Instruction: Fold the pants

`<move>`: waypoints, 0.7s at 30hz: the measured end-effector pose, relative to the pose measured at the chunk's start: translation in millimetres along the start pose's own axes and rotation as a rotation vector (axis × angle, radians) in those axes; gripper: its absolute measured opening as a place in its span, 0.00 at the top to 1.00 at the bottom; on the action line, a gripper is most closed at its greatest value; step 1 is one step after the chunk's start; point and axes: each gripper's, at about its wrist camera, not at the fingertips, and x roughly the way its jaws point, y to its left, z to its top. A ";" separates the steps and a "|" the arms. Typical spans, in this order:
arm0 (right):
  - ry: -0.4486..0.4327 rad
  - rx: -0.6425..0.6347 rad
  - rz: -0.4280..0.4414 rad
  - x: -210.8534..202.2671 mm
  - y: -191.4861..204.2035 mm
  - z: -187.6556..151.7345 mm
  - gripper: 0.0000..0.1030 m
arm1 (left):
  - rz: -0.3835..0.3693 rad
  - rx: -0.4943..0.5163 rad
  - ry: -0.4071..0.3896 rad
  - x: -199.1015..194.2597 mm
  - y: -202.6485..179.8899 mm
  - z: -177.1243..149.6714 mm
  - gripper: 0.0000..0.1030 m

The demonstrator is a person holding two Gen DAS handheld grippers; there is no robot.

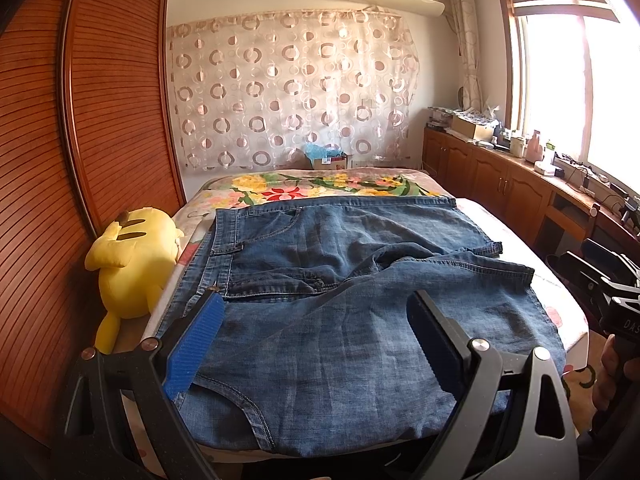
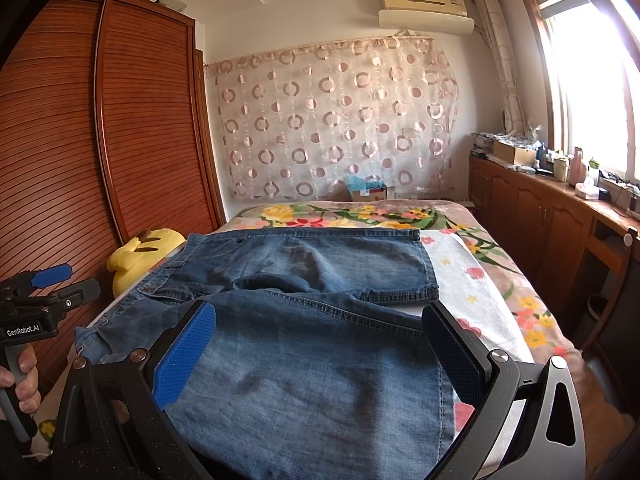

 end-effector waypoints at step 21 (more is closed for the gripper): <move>-0.003 0.001 0.001 -0.4 0.1 0.9 0.00 | -0.001 0.000 -0.003 -5.3 1.3 3.6 0.09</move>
